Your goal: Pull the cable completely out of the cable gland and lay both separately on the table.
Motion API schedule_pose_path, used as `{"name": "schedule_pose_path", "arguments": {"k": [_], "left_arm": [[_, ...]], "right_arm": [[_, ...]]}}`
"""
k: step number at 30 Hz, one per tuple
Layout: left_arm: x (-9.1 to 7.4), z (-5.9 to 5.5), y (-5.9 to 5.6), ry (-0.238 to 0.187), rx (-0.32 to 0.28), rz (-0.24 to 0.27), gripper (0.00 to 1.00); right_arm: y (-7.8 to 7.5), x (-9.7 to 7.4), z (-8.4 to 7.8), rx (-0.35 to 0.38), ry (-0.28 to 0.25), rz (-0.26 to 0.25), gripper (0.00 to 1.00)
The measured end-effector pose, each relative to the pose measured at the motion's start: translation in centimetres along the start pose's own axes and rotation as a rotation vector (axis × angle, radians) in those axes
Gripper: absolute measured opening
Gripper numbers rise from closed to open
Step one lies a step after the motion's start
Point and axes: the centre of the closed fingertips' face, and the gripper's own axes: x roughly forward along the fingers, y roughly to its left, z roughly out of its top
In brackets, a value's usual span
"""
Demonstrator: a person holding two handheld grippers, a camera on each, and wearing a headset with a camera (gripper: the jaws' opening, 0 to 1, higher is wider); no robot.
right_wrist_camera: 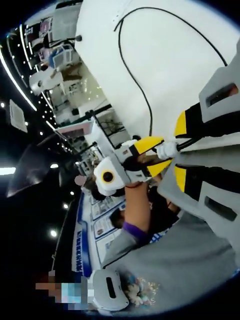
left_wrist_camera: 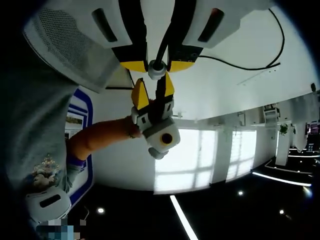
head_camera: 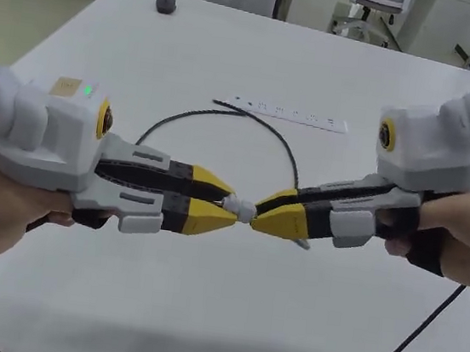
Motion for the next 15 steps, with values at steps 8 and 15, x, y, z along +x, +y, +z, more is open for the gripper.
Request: {"name": "schedule_pose_path", "arguments": {"k": [8,15], "left_arm": [[-0.4,0.3,-0.5,-0.011,0.023,-0.012,0.15],[-0.2,0.3,-1.0,-0.006,0.04,-0.032,0.15]], "right_arm": [[0.0,0.3,-0.2,0.104,-0.056,0.059,0.11],[0.6,0.9,-1.0,0.087,0.004,0.085,0.11]]}}
